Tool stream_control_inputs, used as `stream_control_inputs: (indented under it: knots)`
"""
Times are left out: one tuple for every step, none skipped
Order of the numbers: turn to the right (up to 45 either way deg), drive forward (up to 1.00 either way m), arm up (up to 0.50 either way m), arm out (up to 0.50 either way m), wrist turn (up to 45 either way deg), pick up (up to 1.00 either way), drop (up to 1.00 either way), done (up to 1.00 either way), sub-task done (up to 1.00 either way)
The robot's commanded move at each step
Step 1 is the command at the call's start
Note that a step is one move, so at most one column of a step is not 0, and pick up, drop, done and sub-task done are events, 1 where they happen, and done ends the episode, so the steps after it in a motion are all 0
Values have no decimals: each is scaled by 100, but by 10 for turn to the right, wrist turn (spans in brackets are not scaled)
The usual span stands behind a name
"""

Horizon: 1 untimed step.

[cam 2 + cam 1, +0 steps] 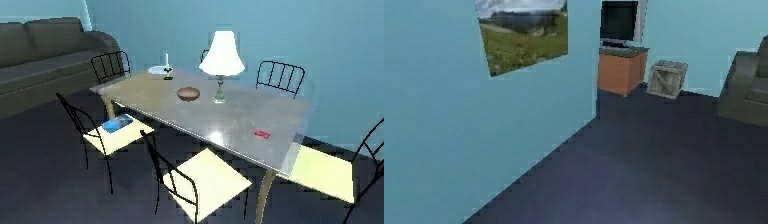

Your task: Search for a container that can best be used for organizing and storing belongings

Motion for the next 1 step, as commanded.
stream_control_inputs:
  knots:
    - [0, 10, 0, 0, 0, 0, 0, 0, 0]
